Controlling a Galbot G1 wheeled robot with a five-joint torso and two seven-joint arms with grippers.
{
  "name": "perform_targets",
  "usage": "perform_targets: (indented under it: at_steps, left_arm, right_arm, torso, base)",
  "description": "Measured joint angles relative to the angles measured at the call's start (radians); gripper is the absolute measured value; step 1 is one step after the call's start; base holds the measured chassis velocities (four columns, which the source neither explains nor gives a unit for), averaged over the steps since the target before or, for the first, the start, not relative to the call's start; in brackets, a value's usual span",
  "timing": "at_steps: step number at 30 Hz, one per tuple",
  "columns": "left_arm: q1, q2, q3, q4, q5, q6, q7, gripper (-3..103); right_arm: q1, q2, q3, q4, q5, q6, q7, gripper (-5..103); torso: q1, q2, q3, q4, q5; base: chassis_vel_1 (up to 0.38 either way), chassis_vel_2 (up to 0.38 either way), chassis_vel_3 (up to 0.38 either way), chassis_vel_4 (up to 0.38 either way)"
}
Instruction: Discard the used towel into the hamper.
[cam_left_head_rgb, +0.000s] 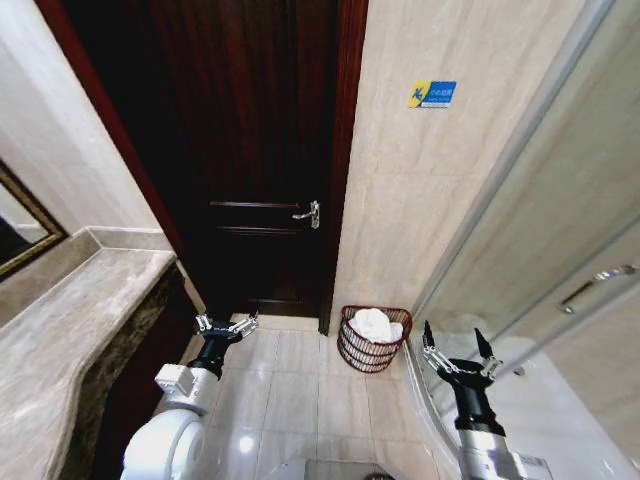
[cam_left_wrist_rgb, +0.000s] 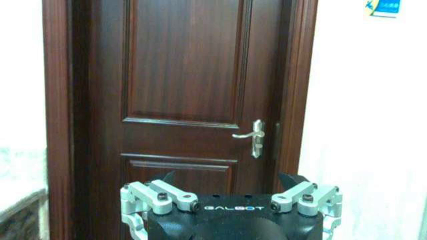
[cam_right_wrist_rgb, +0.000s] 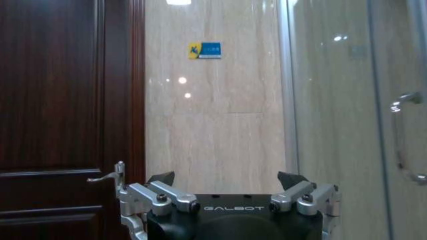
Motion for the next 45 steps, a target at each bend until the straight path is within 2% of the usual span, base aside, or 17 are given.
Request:
perform_targets:
  at_steps: [26, 28, 32, 39, 45]
  left_arm:
    - [0.0, 0.0, 0.0, 0.0, 0.0, 0.0, 0.0, 100]
    - [0.0, 0.0, 0.0, 0.0, 0.0, 0.0, 0.0, 100]
    - [0.0, 0.0, 0.0, 0.0, 0.0, 0.0, 0.0, 100]
    - [0.0, 0.0, 0.0, 0.0, 0.0, 0.0, 0.0, 100]
    - [0.0, 0.0, 0.0, 0.0, 0.0, 0.0, 0.0, 100]
  right_arm:
    - [0.0, 0.0, 0.0, 0.0, 0.0, 0.0, 0.0, 100]
    - [0.0, 0.0, 0.0, 0.0, 0.0, 0.0, 0.0, 100]
    - [0.0, 0.0, 0.0, 0.0, 0.0, 0.0, 0.0, 100]
    - [0.0, 0.0, 0.0, 0.0, 0.0, 0.0, 0.0, 100]
    - [0.0, 0.0, 0.0, 0.0, 0.0, 0.0, 0.0, 100]
  torso:
    - [-0.001, 0.0, 0.0, 0.0003, 0.0006]
    - [-0.001, 0.001, -0.001, 0.0006, -0.0001]
    - [-0.001, 0.0, 0.0, -0.0005, 0.0004]
    - [0.002, -0.001, 0.0, 0.0005, 0.0003]
    - [0.0, 0.0, 0.0, 0.0, 0.0002]
  base:
    - [0.289, -0.287, -0.293, 0.288]
    - [0.138, -0.152, -0.176, 0.136]
    - [0.039, 0.002, -0.087, 0.072]
    - [-0.064, 0.001, 0.068, -0.029]
    - [-0.001, 0.011, 0.015, -0.006]
